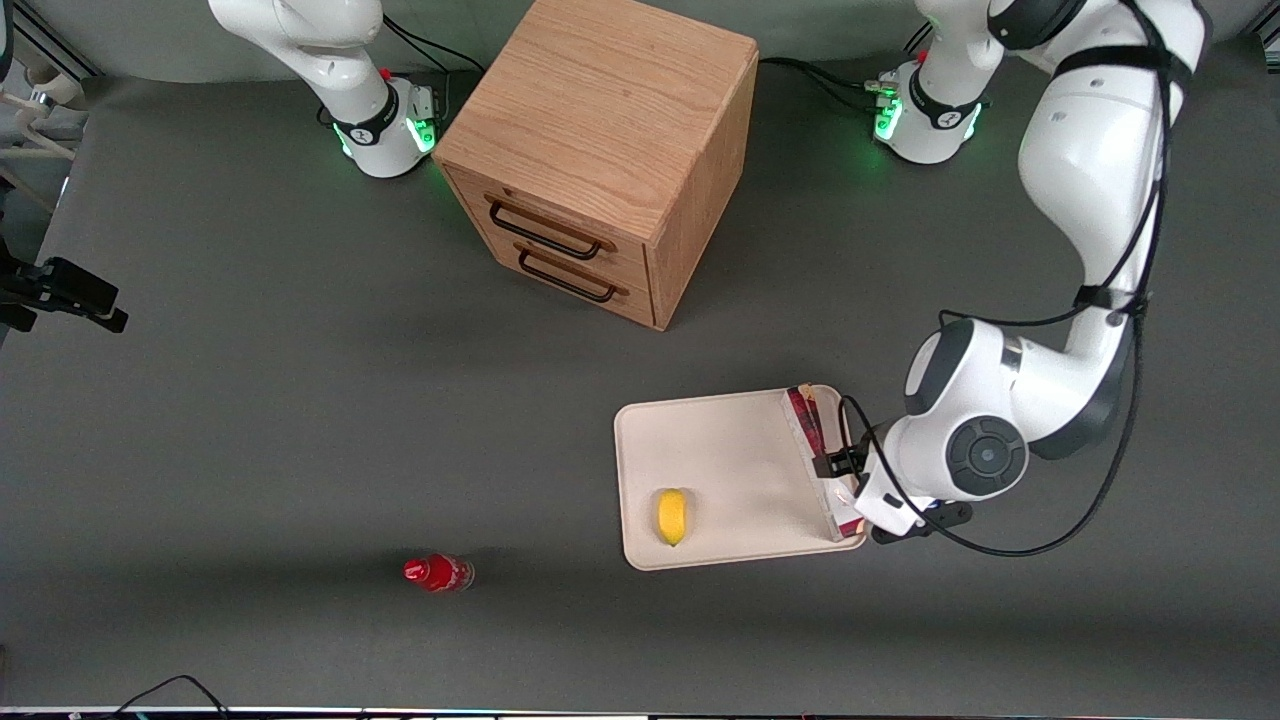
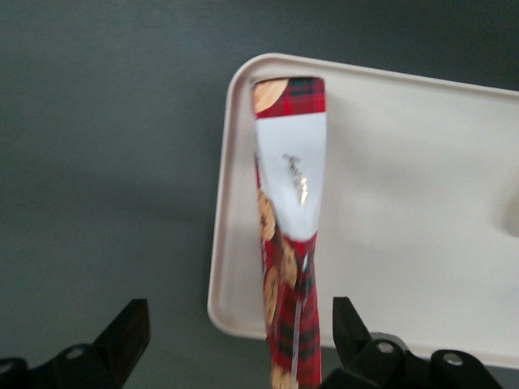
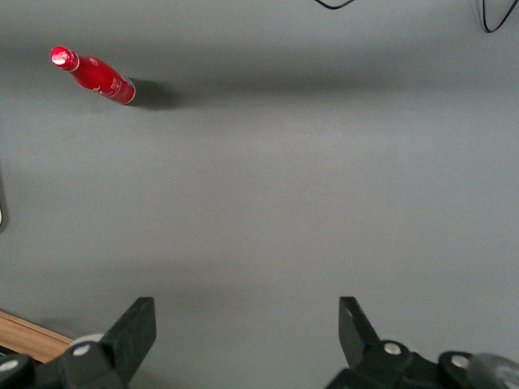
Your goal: Place red cookie box on tray
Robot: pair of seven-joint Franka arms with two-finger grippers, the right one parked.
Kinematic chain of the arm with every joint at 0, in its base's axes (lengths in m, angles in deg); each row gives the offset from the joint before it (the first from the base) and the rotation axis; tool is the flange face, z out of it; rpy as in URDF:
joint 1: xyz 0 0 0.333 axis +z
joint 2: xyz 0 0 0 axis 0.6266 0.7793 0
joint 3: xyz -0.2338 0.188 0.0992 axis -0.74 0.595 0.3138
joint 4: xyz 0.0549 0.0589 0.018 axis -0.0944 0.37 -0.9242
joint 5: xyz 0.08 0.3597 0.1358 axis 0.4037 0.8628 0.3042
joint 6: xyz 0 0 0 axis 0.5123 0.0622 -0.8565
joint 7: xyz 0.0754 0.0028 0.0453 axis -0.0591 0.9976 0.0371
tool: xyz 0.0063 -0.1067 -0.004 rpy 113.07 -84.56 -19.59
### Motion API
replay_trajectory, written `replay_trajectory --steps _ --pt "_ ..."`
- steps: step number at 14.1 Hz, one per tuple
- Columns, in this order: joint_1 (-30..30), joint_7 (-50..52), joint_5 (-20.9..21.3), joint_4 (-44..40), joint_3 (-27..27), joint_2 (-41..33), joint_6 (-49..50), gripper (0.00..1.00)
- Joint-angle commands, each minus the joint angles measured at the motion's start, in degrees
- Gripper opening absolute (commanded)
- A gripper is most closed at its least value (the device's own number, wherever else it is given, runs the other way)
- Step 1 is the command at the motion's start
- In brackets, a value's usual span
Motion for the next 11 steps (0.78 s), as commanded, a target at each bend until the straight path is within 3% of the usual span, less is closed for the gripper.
replay_trajectory --steps 1,4,8,11 --pt "0.95 1.74 0.29 1.31 0.24 -8.15 9.09 1.0" --pt "2.0 -6.55 0.03 1.22 3.39 -15.44 19.2 1.0" --pt "2.09 -25.71 -5.59 2.71 14.8 -26.61 30.63 1.0" --pt "2.09 -32.26 -5.86 13.31 18.6 -37.23 30.76 1.0"
